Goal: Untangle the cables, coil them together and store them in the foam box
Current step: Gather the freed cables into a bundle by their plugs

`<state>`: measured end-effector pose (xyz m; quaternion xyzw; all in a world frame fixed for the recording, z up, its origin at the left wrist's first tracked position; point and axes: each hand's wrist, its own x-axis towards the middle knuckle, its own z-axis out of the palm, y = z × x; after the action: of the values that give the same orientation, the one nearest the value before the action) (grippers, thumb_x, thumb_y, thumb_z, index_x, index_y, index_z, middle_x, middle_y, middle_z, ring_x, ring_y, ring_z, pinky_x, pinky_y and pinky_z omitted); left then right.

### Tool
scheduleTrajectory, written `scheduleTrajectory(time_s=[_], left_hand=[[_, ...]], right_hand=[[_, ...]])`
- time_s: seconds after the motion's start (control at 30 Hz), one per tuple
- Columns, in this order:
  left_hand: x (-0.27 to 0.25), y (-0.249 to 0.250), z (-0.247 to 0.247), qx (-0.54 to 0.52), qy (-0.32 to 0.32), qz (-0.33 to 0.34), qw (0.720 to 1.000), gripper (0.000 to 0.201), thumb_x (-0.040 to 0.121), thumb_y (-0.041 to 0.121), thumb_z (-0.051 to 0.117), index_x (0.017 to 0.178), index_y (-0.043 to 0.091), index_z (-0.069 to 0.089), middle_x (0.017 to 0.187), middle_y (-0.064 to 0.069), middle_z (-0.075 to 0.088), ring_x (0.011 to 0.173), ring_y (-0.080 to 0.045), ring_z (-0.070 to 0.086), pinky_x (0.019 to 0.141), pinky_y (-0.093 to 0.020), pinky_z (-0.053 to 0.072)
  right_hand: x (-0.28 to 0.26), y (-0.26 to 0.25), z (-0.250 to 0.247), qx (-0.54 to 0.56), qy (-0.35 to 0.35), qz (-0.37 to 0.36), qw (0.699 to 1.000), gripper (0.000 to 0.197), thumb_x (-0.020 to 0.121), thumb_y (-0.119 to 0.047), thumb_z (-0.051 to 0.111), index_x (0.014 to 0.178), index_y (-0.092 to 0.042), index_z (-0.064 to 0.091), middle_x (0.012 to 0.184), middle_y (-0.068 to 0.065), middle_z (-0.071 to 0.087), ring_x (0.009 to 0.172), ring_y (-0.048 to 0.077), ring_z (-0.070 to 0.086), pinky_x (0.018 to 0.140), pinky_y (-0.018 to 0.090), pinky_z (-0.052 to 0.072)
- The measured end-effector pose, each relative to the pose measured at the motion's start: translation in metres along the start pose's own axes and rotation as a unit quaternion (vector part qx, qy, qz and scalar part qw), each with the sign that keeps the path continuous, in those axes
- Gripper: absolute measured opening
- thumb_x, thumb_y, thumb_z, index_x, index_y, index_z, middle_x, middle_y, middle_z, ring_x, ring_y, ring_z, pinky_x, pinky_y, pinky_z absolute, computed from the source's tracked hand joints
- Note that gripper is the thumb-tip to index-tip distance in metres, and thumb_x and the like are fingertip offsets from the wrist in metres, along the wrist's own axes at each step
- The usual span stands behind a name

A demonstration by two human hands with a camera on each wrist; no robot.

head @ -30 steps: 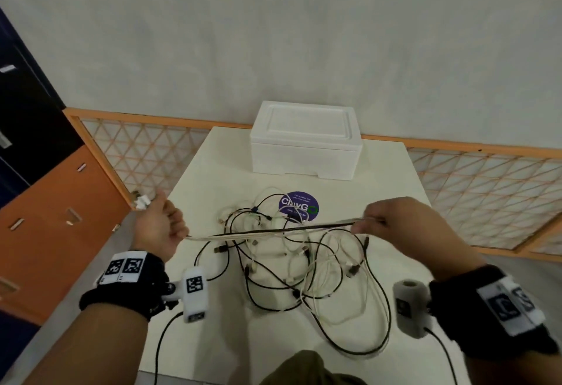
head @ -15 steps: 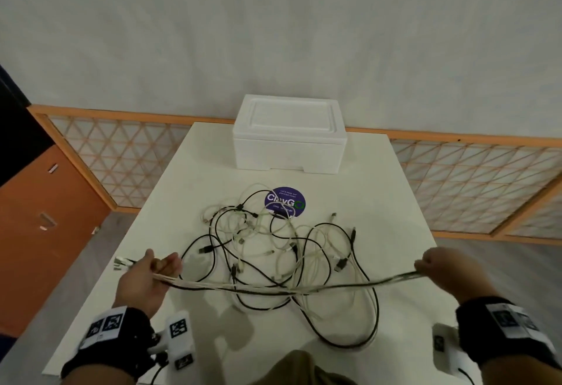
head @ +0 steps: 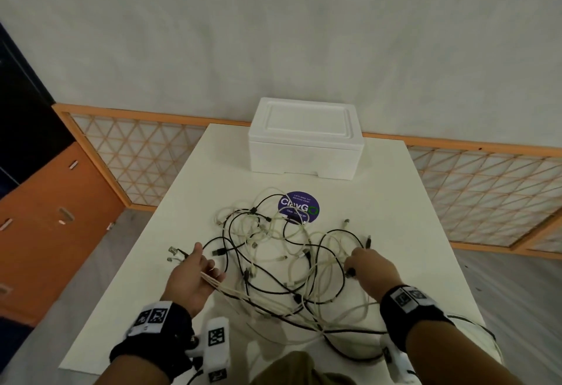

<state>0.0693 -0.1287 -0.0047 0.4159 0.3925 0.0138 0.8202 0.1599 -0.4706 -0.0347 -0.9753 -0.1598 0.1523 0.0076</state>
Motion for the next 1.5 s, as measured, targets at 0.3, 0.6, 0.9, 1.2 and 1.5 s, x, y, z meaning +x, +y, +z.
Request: scheduleTrajectory(time_s=[0.3,0.6,0.9,1.2,1.5], left_hand=[[-0.010,0.023,0.033,0.099,-0.115,0.086,0.985,0.040,0.095,0.019,0.056,0.062,0.021,0.034,0.053,0.003,0.019,0.041,-0.011,0.021,0.041,-0.024,0.024],[-0.027,0.044,0.074,0.126,-0.233,0.156,0.951,0.025,0.087,-0.009,0.056,0.073,0.010,0.050,0.053,0.005,0.048,0.040,-0.006,0.027,0.039,-0.019,0.020],[-0.051,0.052,0.133,0.229,-0.280,0.245,0.899,0.011,0.077,0.012,0.071,0.084,0.015,0.063,0.048,0.009,0.049,0.041,-0.010,0.035,0.043,-0.022,0.028],[-0.045,0.087,0.123,0.100,-0.258,0.182,0.943,0.053,0.098,0.027,0.048,0.046,0.021,0.041,0.048,0.003,0.029,0.038,-0.010,0.020,0.043,-0.024,0.017],[-0.036,0.108,0.104,-0.018,-0.275,0.193,0.942,0.047,0.096,0.037,0.042,0.056,0.018,0.058,0.056,0.000,0.053,0.057,-0.015,0.057,0.083,-0.037,0.052]], right_hand=[[0.023,-0.024,-0.153,0.335,0.339,-0.032,0.879,0.023,0.090,-0.008,0.055,0.109,-0.018,0.064,0.096,0.003,0.070,0.089,0.023,0.066,0.083,0.029,0.047],[0.001,-0.075,-0.227,0.420,0.293,-0.097,0.854,0.031,0.082,-0.008,0.067,0.081,-0.038,0.059,0.074,-0.012,0.065,0.073,0.018,0.069,0.081,0.042,0.054],[-0.005,-0.148,-0.203,0.464,0.207,-0.142,0.849,0.030,0.073,-0.008,0.076,0.074,-0.032,0.058,0.068,-0.009,0.065,0.060,0.002,0.061,0.060,0.023,0.051],[0.010,-0.112,-0.137,0.226,0.099,-0.181,0.952,0.013,0.088,-0.029,0.060,0.089,-0.016,0.061,0.087,0.001,0.066,0.082,0.015,0.060,0.079,0.033,0.049],[0.035,-0.077,-0.117,0.154,0.139,-0.062,0.976,0.020,0.092,-0.025,0.055,0.089,-0.009,0.066,0.086,0.006,0.062,0.085,0.025,0.057,0.075,0.034,0.042]])
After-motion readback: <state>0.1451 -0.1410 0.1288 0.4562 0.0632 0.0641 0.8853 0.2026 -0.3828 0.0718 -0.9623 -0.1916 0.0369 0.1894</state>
